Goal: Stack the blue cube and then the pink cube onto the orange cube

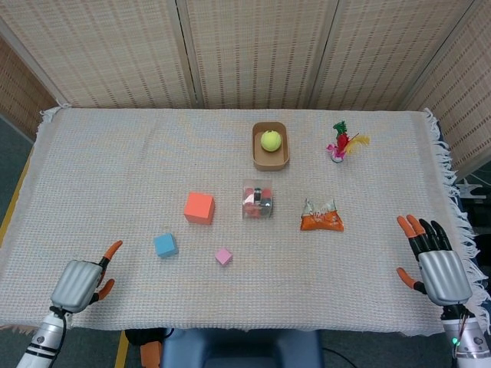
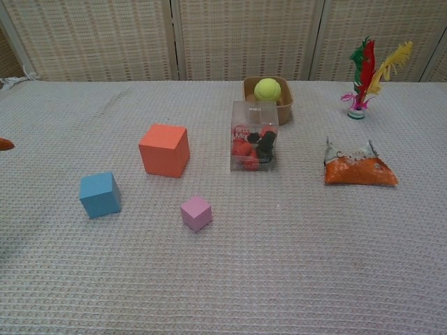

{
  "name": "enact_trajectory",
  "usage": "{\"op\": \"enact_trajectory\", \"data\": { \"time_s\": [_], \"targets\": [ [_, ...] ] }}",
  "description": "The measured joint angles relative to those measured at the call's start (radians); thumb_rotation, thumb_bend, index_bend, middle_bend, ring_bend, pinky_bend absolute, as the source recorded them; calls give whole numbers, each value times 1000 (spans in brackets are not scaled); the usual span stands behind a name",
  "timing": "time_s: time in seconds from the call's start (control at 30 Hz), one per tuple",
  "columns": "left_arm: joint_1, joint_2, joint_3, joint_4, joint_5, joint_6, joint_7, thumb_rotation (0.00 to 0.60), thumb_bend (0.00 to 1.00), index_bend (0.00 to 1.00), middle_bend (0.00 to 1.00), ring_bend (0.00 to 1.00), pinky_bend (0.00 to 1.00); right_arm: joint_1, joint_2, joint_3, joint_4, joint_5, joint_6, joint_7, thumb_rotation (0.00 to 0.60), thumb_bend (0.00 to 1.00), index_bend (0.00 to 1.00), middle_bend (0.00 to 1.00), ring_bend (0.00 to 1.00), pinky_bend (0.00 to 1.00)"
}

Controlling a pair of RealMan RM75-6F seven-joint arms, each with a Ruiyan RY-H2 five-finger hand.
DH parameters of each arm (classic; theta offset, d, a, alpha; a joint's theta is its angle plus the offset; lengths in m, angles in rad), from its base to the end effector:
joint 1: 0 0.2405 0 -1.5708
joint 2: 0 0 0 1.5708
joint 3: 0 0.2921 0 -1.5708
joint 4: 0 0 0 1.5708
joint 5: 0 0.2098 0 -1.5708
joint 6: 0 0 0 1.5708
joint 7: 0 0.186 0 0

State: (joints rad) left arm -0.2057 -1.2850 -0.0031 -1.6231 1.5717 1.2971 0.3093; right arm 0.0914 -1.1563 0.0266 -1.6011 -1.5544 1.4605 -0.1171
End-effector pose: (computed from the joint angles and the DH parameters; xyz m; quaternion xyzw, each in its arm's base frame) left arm -0.2962 0.2456 0.0703 -0.7187 -0.3370 -0.3338 0.5083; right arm -0.3356 -0.2225 0.1504 0.6383 -0.3584 0.3603 0.5782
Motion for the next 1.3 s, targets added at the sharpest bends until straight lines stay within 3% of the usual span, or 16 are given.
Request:
{"op": "enact_trajectory", "data": {
  "time_s": [0.57,0.97,1.3],
  "targets": [
    [-137,-155,-86,-51,-226,-163,183,600,308,81,1000,1000,1000,-3,17,-11,-8,-18,2,22,600,139,0,0,0,0],
    [-211,-239,-116,-6,-316,-221,190,600,304,68,1000,1000,1000,-1,18,-9,-9,-8,-6,22,600,140,0,0,0,0],
    [-252,-326,-148,86,-401,-198,249,600,303,109,1000,1000,1000,-4,27,-8,-10,-8,1,33,600,139,0,0,0,0]
  ]
}}
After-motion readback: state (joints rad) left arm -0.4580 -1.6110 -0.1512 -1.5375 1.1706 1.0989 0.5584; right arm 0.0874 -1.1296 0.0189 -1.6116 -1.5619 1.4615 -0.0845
